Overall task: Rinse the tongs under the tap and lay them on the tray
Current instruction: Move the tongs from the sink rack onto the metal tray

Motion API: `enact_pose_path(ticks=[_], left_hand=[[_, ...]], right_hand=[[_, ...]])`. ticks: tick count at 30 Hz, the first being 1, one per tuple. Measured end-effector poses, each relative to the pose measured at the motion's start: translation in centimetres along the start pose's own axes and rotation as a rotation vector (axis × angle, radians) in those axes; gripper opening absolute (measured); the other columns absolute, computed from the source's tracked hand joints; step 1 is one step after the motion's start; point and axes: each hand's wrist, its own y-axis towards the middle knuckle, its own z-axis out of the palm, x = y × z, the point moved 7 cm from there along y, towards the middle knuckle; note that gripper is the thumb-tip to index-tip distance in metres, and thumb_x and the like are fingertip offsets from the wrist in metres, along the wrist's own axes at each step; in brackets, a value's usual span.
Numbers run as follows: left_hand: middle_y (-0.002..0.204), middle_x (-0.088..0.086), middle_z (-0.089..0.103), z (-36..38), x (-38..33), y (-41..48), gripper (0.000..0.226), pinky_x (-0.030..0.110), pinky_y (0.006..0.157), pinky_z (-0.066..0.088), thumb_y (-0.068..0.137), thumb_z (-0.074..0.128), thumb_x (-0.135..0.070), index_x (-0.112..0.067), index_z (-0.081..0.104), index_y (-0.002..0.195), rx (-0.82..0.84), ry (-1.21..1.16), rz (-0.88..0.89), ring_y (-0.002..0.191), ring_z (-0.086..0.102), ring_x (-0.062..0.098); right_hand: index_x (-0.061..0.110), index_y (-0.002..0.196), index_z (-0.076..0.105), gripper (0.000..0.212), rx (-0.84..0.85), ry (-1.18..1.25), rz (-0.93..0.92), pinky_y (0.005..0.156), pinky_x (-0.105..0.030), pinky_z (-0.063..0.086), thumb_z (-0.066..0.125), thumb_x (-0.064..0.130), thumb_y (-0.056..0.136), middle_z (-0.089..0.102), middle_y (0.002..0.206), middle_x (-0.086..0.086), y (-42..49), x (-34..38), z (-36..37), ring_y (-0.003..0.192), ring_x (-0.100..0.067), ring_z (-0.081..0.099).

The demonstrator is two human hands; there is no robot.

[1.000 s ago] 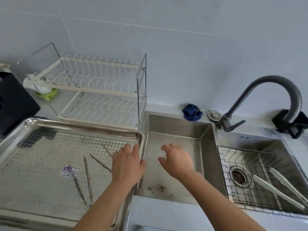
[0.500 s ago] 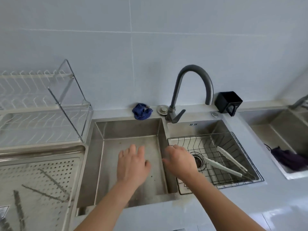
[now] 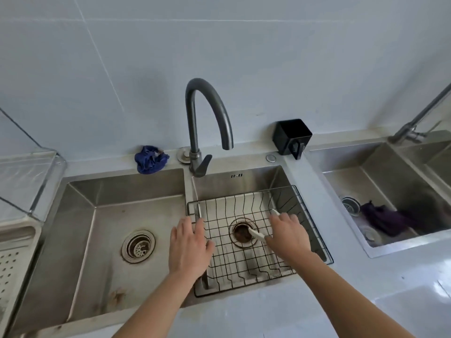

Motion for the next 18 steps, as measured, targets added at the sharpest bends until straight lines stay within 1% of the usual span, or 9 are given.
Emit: enact_pose_path(ticks=[3, 5, 7, 9, 13, 15, 18], left_hand=[[0.145, 0.021, 0.044, 1.5, -0.1, 0.3, 0.062, 0.052, 0.115, 0.036, 0.09, 0.061, -0.039, -0.009, 0.05, 0.142, -0.002, -0.016, -0.03, 0.14, 0.039, 0.039], [0.155, 0.022, 0.035, 2.9, -0.1, 0.3, 0.066, 0.052, 0.118, 0.031, 0.092, 0.058, -0.042, -0.008, 0.044, 0.147, 0.038, -0.014, -0.05, 0.147, 0.03, 0.039], [0.162, 0.023, 0.023, 4.1, -0.1, 0.0, 0.071, 0.05, 0.121, 0.026, 0.094, 0.054, -0.044, -0.008, 0.036, 0.152, 0.069, -0.018, -0.072, 0.151, 0.021, 0.039], [0.164, 0.024, 0.018, 4.9, -0.1, -0.3, 0.073, 0.05, 0.122, 0.027, 0.092, 0.056, -0.042, -0.007, 0.036, 0.152, 0.06, -0.034, -0.083, 0.152, 0.02, 0.039], [0.164, 0.025, 0.018, 5.6, 0.0, -0.3, 0.073, 0.05, 0.121, 0.029, 0.09, 0.059, -0.04, -0.005, 0.038, 0.151, 0.049, -0.028, -0.089, 0.151, 0.022, 0.039], [0.164, 0.024, 0.018, 5.8, 0.1, -0.3, 0.073, 0.049, 0.121, 0.029, 0.089, 0.06, -0.039, -0.005, 0.039, 0.15, 0.054, -0.022, -0.093, 0.151, 0.022, 0.038], [0.164, 0.024, 0.019, 5.9, 0.2, -0.3, 0.073, 0.049, 0.121, 0.03, 0.088, 0.061, -0.039, -0.004, 0.041, 0.149, 0.051, -0.014, -0.093, 0.151, 0.024, 0.038]], right_hand=[[0.02, 0.136, 0.049, 0.063, -0.015, -0.045, 0.016, 0.099, -0.037, 0.048, 0.071, 0.052, 0.086, 0.054, 0.133, -0.004, 0.7, -1.9, 1.0, 0.123, -0.026, 0.048], [0.02, 0.143, 0.042, 0.079, 0.008, -0.068, 0.019, 0.103, -0.038, 0.046, 0.072, 0.061, 0.082, 0.051, 0.137, -0.004, 0.9, -2.7, 2.0, 0.127, -0.026, 0.045], [0.019, 0.148, 0.036, 0.089, 0.041, -0.079, 0.021, 0.105, -0.038, 0.045, 0.074, 0.064, 0.079, 0.048, 0.14, -0.005, 0.9, -3.2, 3.0, 0.13, -0.027, 0.043], [0.019, 0.149, 0.033, 0.091, 0.064, -0.075, 0.028, 0.104, -0.038, 0.046, 0.075, 0.061, 0.08, 0.047, 0.142, -0.006, 0.8, -3.6, 3.8, 0.131, -0.027, 0.044], [0.017, 0.152, 0.028, 0.089, 0.11, -0.058, 0.062, 0.1, -0.038, 0.05, 0.072, 0.057, 0.085, 0.047, 0.143, -0.008, 0.7, -4.4, 4.8, 0.129, -0.028, 0.047], [0.016, 0.153, 0.026, 0.09, 0.128, -0.05, 0.066, 0.098, -0.038, 0.051, 0.073, 0.053, 0.086, 0.048, 0.14, -0.008, 0.8, -4.5, 4.8, 0.126, -0.028, 0.05], [0.015, 0.153, 0.028, 0.086, 0.118, -0.041, 0.069, 0.095, -0.037, 0.053, 0.074, 0.044, 0.087, 0.053, 0.134, -0.007, 0.8, -4.4, 4.5, 0.122, -0.027, 0.053]])
